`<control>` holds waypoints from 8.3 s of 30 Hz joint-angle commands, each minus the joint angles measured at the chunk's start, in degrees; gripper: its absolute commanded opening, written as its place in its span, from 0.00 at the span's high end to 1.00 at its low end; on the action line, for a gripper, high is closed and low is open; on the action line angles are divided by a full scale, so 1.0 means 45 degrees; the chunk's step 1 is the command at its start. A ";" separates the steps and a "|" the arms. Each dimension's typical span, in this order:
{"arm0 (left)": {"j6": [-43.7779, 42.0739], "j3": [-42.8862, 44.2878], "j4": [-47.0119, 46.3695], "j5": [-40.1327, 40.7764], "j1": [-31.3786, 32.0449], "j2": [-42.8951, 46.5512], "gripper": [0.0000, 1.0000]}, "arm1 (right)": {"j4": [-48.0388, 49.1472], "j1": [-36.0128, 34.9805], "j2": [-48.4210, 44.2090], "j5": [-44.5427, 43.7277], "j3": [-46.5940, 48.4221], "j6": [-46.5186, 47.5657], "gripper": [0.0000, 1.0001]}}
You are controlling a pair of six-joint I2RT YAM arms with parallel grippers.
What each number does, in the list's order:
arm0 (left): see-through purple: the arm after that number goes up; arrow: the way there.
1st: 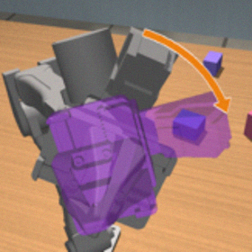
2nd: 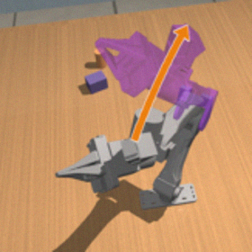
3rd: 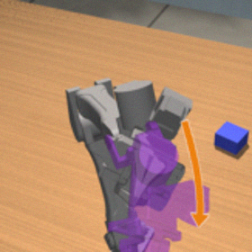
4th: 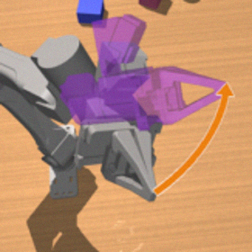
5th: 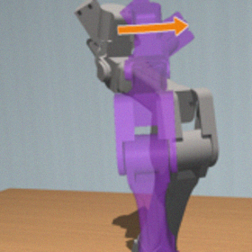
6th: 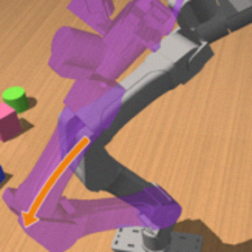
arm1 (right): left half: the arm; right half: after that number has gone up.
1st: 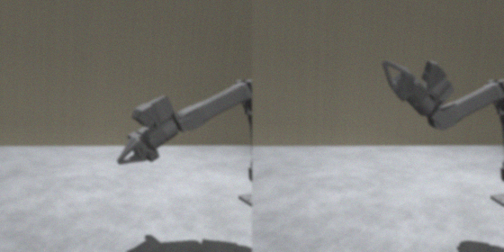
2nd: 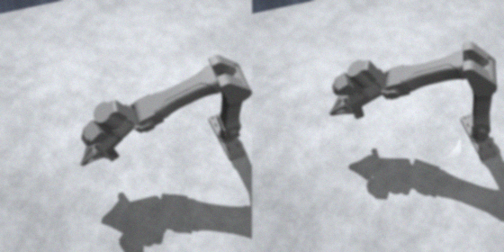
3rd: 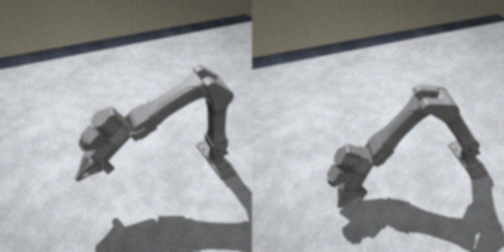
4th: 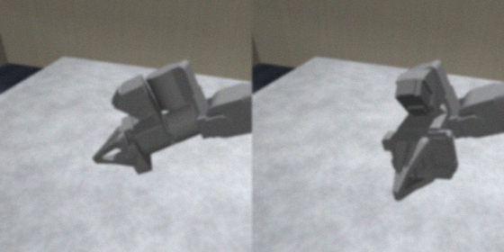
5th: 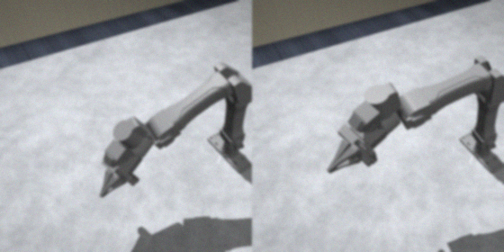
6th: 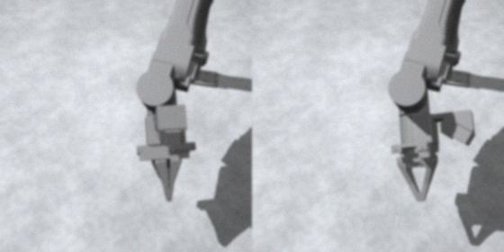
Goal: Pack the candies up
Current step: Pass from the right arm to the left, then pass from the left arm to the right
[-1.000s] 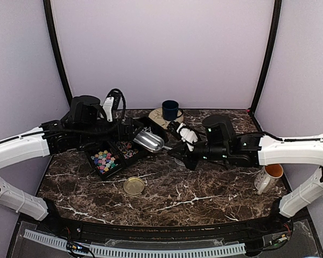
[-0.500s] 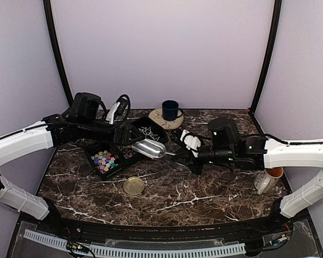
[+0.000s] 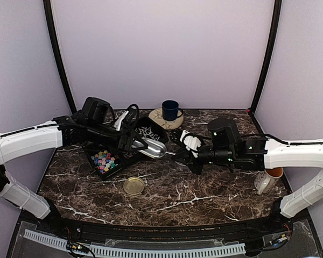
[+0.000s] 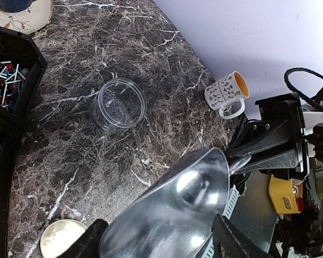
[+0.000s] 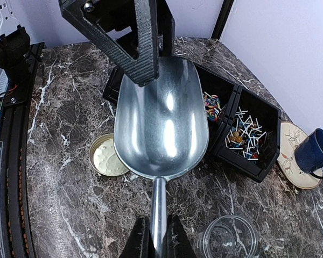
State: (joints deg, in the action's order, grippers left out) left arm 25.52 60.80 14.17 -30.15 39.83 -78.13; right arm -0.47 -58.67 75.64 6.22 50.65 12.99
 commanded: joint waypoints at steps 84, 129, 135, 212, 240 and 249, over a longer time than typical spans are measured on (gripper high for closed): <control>0.1785 -0.1267 -0.3083 -0.2853 -0.0297 -0.0412 1.00 | 0.2981 -0.1567 0.0276 -0.2431 -0.1424 0.4399 0.75; -0.0278 -0.1154 -0.2192 -0.1530 -0.0283 0.0704 1.00 | 0.2634 -0.1309 -0.0740 -0.2858 -0.1949 0.3093 0.49; -0.0121 -0.1136 -0.2276 -0.1763 -0.0280 0.0441 1.00 | 0.2746 -0.1237 -0.0586 -0.2497 -0.1824 0.3128 0.48; 0.0318 -0.1827 -0.3315 -0.2480 -0.0263 -0.0362 0.95 | 0.5060 -0.1228 0.0069 -0.1210 -0.1468 0.2526 1.00; -0.5021 0.1945 0.2935 0.5345 -0.3555 -0.0277 0.01 | 0.3978 -0.0456 -0.0523 -0.5202 -0.1981 0.0546 1.00; -0.5775 0.2900 0.4932 0.7100 -0.4464 -0.1409 0.01 | 0.4002 -0.0100 -0.1040 -0.5629 -0.2139 0.0202 1.00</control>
State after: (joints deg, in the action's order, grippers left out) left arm 2.50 70.00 29.47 -2.42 21.56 -83.70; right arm 15.40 -59.55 73.08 -17.52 41.74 15.46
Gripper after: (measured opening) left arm 0.988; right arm 0.085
